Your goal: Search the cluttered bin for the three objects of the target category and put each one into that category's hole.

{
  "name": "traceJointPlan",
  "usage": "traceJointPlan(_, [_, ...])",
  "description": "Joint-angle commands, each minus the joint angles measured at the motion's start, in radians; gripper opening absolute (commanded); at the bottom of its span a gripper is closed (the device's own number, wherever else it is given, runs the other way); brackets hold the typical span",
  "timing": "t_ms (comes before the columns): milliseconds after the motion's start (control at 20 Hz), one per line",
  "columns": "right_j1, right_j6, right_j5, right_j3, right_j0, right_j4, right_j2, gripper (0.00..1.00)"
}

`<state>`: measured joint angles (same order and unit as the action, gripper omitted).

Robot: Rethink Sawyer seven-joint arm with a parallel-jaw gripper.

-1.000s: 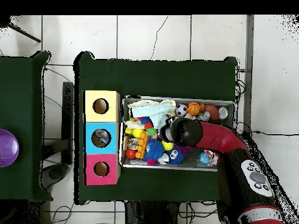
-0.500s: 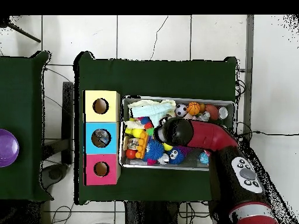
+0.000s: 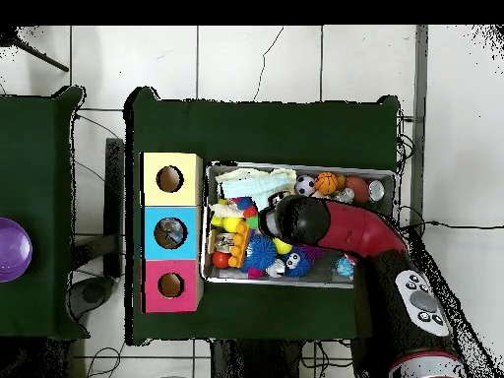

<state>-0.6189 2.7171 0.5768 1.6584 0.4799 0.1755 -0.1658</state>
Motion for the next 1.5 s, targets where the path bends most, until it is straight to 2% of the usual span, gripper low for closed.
traceJointPlan(50, [-0.024,0.046,0.126,0.010,-0.039,-0.081,-0.040,1.00])
traceJointPlan(300, [-0.022,0.035,0.229,-0.018,-0.070,-0.102,-0.020,1.00])
traceJointPlan(450, [-0.022,-0.008,0.331,-0.041,-0.077,-0.080,-0.003,1.00])
traceJointPlan(550, [-0.028,0.000,0.376,-0.038,-0.084,-0.082,0.004,1.00])
traceJointPlan(700, [0.005,0.017,0.381,-0.049,-0.086,-0.090,-0.001,1.00])
traceJointPlan(900, [0.047,0.034,0.310,-0.039,-0.082,-0.117,-0.023,1.00])
traceJointPlan(1000, [0.077,0.032,0.234,-0.039,-0.072,-0.129,-0.037,1.00])
traceJointPlan(1200, [0.145,0.011,-0.019,-0.034,-0.035,-0.131,-0.079,1.00])
traceJointPlan(1300, [0.170,0.003,-0.095,-0.041,-0.030,-0.111,-0.082,1.00])
traceJointPlan(1500, [0.186,0.008,-0.147,-0.038,-0.027,-0.127,-0.101,1.00])
